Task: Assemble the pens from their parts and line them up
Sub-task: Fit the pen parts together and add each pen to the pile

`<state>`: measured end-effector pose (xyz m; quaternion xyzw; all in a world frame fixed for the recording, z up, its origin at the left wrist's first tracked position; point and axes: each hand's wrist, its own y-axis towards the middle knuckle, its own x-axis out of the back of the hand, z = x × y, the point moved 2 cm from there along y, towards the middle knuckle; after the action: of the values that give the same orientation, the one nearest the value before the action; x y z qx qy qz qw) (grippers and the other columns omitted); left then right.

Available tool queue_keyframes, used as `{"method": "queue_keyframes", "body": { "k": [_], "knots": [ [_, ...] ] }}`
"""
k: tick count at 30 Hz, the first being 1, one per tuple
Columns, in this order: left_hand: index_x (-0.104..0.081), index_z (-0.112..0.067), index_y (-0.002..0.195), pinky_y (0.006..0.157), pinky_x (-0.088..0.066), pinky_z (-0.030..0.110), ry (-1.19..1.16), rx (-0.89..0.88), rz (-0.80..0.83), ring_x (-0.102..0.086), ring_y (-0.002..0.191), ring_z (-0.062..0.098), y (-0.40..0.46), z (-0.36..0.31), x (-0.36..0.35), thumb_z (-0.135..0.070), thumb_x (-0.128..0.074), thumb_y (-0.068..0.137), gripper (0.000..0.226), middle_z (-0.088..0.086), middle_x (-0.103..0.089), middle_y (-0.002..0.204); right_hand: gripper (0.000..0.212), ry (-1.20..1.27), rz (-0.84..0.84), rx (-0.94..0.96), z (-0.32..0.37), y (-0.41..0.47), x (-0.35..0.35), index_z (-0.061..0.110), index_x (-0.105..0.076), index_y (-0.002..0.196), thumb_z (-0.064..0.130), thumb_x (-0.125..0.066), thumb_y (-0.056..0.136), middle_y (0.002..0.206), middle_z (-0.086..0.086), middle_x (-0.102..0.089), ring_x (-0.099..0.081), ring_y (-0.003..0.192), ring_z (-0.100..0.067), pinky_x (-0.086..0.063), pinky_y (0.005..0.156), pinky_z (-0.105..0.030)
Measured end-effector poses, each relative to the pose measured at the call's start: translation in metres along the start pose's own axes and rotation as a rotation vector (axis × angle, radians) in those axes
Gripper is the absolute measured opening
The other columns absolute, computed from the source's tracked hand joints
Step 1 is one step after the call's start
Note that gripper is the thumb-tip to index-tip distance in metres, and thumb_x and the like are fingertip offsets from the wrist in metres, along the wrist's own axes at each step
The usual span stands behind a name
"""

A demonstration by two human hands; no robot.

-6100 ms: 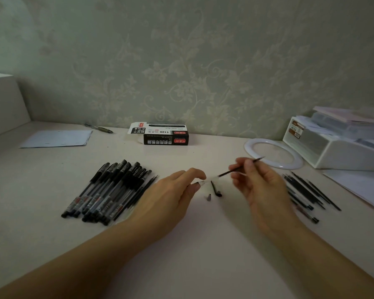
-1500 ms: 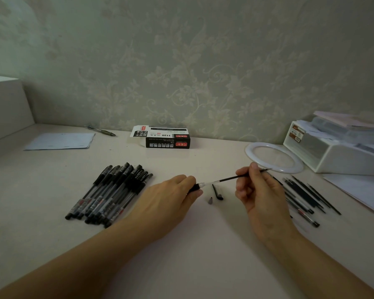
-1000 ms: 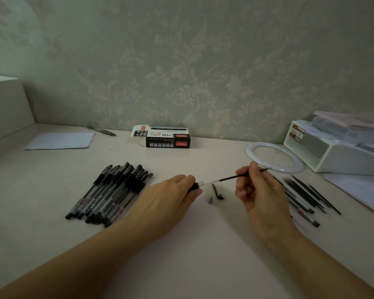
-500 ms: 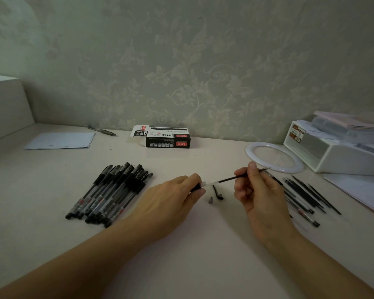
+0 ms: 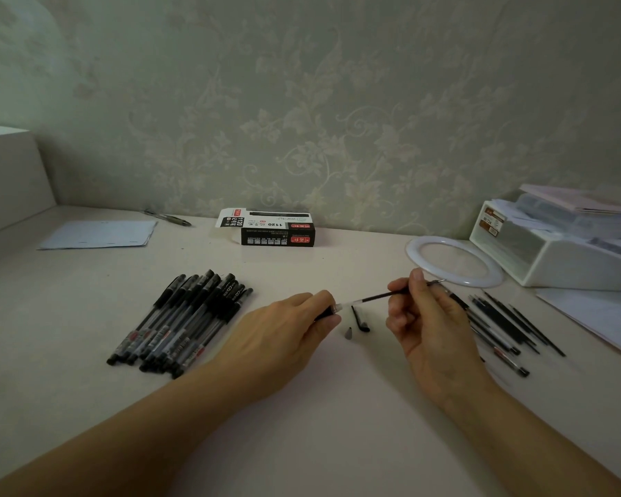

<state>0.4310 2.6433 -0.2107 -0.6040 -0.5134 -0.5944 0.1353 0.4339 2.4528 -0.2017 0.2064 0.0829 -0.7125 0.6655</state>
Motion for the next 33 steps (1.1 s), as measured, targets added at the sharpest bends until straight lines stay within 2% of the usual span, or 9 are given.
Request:
{"method": "queue_keyframes", "body": {
  "k": [3, 5, 8, 10, 12, 14, 20, 28, 33],
  "knots": [
    [-0.039, -0.033, 0.096, 0.054, -0.041, 0.034, 0.012, 0.01, 0.005, -0.05, 0.069, 0.012, 0.0, 0.0, 0.0, -0.056, -0.018, 0.096, 0.031, -0.011, -0.05, 0.087, 0.034, -0.124, 0.053, 0.04, 0.0, -0.002, 0.001, 0.017, -0.075, 0.077, 0.042, -0.055, 0.09, 0.065, -0.003, -0.058, -0.05, 0.058, -0.009, -0.047, 0.057, -0.016],
    [-0.038, -0.034, 0.096, 0.055, -0.043, 0.034, 0.01, 0.003, 0.008, -0.05, 0.069, 0.012, 0.0, -0.001, 0.0, -0.056, -0.018, 0.096, 0.029, -0.011, -0.05, 0.087, 0.035, -0.364, 0.124, 0.127, 0.0, -0.005, -0.002, 0.022, -0.077, 0.083, 0.047, -0.053, 0.089, 0.068, -0.002, -0.061, -0.049, 0.062, -0.008, -0.045, 0.062, -0.015],
    [-0.037, -0.034, 0.095, 0.056, -0.042, 0.036, -0.036, -0.006, -0.003, -0.05, 0.07, 0.012, 0.0, -0.003, 0.0, -0.054, -0.022, 0.097, 0.025, -0.012, -0.05, 0.086, 0.027, -0.766, 0.271, 0.24, -0.005, -0.01, -0.012, 0.037, -0.076, 0.09, 0.052, -0.054, 0.085, 0.077, 0.009, -0.067, -0.053, 0.064, 0.0, -0.041, 0.064, -0.009],
    [-0.039, -0.034, 0.096, 0.055, -0.041, 0.035, -0.069, -0.001, -0.013, -0.05, 0.069, 0.011, 0.0, -0.003, 0.0, -0.052, -0.023, 0.097, 0.024, -0.012, -0.051, 0.086, 0.032, -0.923, 0.31, 0.246, -0.009, -0.011, -0.013, 0.037, -0.072, 0.102, 0.056, -0.059, 0.079, 0.086, 0.011, -0.066, -0.054, 0.07, -0.005, -0.042, 0.065, -0.012],
    [-0.039, -0.033, 0.096, 0.053, -0.039, 0.033, -0.082, 0.012, -0.027, -0.05, 0.068, 0.01, 0.0, -0.002, 0.001, -0.051, -0.024, 0.097, 0.023, -0.013, -0.052, 0.084, 0.036, -0.992, 0.248, 0.275, -0.009, -0.009, -0.009, 0.035, -0.069, 0.105, 0.055, -0.069, 0.075, 0.088, 0.01, -0.061, -0.052, 0.073, -0.009, -0.042, 0.065, -0.012],
    [-0.038, -0.034, 0.094, 0.051, -0.037, 0.031, -0.07, 0.03, -0.042, -0.05, 0.068, 0.01, 0.001, 0.0, 0.002, -0.052, -0.024, 0.097, 0.023, -0.013, -0.051, 0.082, 0.03, -1.062, 0.201, 0.332, -0.006, -0.007, -0.004, 0.035, -0.069, 0.101, 0.047, -0.076, 0.075, 0.088, 0.013, -0.058, -0.051, 0.075, -0.008, -0.04, 0.066, -0.01],
    [-0.04, -0.038, 0.102, 0.049, -0.031, 0.026, -0.06, 0.043, -0.042, -0.049, 0.067, 0.008, 0.0, -0.001, 0.001, -0.057, -0.022, 0.095, 0.028, -0.018, -0.052, 0.085, 0.023, -1.224, 0.247, 0.413, -0.013, -0.002, -0.002, 0.03, -0.075, 0.1, 0.037, -0.078, 0.078, 0.085, 0.013, -0.054, -0.05, 0.082, 0.001, -0.036, 0.067, -0.009],
    [-0.043, -0.042, 0.119, 0.059, -0.044, 0.031, -0.03, 0.029, -0.004, -0.056, 0.081, 0.011, -0.001, 0.0, -0.002, -0.057, -0.016, 0.094, 0.039, -0.014, -0.056, 0.101, 0.002, -1.265, 0.286, 0.433, -0.018, 0.001, 0.001, 0.027, -0.075, 0.086, 0.026, -0.076, 0.084, 0.08, 0.013, -0.059, -0.051, 0.075, -0.002, -0.035, 0.066, -0.01],
    [-0.043, -0.043, 0.121, 0.063, -0.048, 0.039, -0.06, 0.02, 0.005, -0.056, 0.077, 0.015, 0.0, 0.001, -0.002, -0.049, -0.026, 0.098, 0.03, -0.01, -0.049, 0.096, 0.008, -0.757, 0.157, 0.283, -0.01, 0.003, 0.005, 0.022, -0.075, 0.085, 0.015, -0.072, 0.087, 0.076, 0.005, -0.073, -0.067, 0.072, -0.008, -0.051, 0.069, -0.016]
  ]
}}
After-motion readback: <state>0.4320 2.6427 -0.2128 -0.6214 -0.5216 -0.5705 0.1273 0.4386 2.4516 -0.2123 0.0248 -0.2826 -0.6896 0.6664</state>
